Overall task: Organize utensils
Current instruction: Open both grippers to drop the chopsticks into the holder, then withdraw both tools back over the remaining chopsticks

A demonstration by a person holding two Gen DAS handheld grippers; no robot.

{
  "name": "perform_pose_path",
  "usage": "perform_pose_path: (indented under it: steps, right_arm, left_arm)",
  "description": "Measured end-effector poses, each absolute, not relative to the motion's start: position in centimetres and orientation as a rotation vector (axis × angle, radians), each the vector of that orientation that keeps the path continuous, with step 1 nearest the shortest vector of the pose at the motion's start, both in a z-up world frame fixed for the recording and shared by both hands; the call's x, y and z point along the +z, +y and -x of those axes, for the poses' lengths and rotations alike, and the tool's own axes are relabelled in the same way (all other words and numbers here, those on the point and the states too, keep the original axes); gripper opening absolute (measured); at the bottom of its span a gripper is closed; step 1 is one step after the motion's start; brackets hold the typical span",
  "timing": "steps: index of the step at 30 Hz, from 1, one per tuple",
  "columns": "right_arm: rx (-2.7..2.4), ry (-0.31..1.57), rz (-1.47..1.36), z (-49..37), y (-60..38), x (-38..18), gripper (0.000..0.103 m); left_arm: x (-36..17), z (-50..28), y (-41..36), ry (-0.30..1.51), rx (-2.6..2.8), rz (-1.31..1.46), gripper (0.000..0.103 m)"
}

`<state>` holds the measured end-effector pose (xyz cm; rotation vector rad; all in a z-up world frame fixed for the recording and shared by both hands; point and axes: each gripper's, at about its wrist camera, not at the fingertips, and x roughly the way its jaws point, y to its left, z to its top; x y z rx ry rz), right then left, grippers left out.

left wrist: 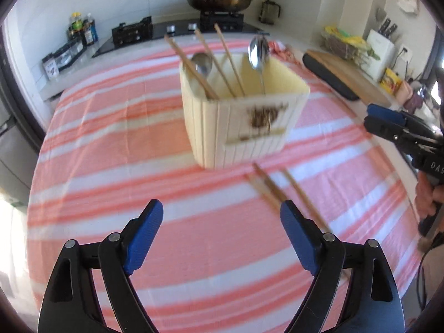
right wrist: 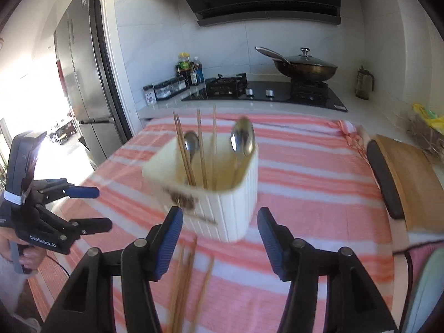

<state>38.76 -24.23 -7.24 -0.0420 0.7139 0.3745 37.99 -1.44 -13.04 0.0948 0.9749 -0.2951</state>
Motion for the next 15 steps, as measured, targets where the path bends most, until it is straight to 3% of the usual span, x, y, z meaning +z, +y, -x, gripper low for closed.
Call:
perform_pose_path:
  steps: [6,15]
  right_arm:
    - [0.205,0.847,0.059,-29.9,-28.2,-14.3,0.057]
    - [0.124,0.909,0.014,-25.6,-30.0,-18.7,0.057]
  left_arm:
    - [-18.2,-31.1,-2.1,1.01,-0.227,0.022,0.087]
    - [-20.2,-30.7,-3.2,0.894,-0.118,0.04,0.087]
